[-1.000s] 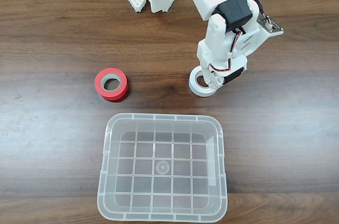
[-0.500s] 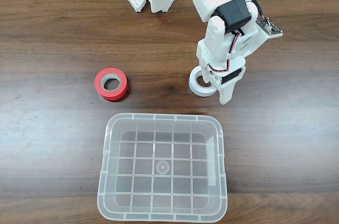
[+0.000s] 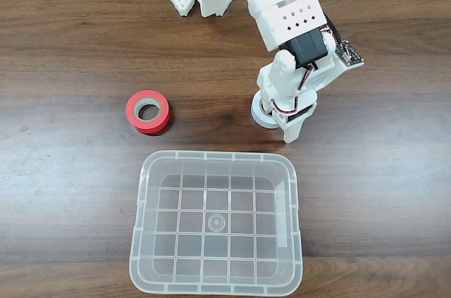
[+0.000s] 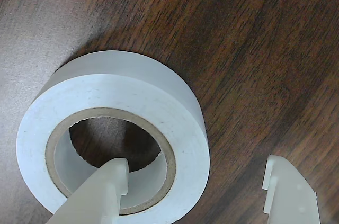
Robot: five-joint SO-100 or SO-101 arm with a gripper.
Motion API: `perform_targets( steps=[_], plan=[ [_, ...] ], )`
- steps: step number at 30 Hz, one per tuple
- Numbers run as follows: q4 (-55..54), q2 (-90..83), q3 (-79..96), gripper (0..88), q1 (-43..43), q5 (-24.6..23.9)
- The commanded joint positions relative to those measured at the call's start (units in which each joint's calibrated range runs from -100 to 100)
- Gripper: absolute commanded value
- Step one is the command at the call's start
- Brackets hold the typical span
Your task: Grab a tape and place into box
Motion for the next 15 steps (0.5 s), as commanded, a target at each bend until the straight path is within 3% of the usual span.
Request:
perform_targets(
  steps=[1,5,15],
  plan=[
    [-0.85,-1.75,-1.67,13.3,-0.27,-0.33],
    [-0.85,-2.07,-1.67,4.0,-0.20,-0.33],
    [-0.16,-2.23,-1.67,3.9,0.24,-0.28]
  ],
)
